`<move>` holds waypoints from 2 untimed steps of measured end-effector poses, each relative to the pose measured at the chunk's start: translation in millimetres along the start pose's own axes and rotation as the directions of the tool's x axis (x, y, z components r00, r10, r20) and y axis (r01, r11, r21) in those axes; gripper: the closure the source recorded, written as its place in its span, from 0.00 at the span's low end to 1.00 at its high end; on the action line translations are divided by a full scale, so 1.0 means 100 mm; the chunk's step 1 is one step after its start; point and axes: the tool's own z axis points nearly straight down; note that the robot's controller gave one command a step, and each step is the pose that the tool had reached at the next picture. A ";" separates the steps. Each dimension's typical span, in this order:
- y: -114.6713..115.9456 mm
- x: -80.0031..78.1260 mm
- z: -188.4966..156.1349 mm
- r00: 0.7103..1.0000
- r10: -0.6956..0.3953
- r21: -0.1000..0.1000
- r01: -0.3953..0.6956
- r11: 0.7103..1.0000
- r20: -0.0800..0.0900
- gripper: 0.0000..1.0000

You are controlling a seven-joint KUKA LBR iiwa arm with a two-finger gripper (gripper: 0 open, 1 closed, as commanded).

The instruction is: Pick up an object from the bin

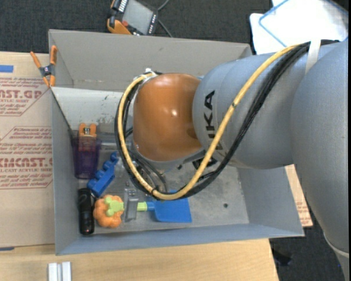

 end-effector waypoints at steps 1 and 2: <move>0.00 0.00 0.00 1.000 0.000 0.000 0.000 1.000 0.000 0.00; 0.09 -0.18 0.45 0.993 0.117 -0.002 -0.117 0.993 0.001 0.00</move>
Offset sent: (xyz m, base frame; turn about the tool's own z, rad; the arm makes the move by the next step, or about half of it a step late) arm 0.0209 0.0099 -0.0532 0.1372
